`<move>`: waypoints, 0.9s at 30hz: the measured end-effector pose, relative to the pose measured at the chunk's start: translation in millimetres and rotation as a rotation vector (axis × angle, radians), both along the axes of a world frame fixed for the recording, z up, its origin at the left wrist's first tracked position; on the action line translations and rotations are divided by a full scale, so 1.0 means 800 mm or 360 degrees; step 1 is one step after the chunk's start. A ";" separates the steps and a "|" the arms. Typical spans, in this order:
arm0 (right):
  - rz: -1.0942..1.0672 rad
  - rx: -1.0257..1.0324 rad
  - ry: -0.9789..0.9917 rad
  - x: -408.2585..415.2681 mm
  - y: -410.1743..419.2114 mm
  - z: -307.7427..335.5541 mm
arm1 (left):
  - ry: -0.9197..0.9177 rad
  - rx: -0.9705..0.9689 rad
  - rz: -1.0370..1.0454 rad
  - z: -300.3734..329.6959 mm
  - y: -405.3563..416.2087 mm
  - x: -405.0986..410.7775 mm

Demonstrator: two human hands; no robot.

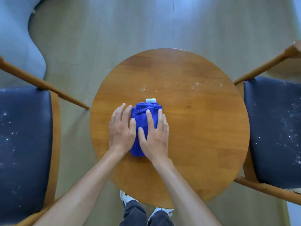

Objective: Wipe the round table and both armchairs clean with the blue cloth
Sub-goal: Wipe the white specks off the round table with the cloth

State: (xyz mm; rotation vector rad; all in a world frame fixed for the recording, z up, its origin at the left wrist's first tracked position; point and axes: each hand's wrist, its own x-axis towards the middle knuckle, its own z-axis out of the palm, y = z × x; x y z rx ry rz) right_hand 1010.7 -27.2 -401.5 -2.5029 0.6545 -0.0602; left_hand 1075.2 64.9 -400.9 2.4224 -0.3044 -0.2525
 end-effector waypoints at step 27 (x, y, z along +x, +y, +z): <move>-0.0147 -0.0650 0.0106 0.069 -0.312 -0.030 | -0.0202 0.0851 -0.0278 -0.054 0.018 0.066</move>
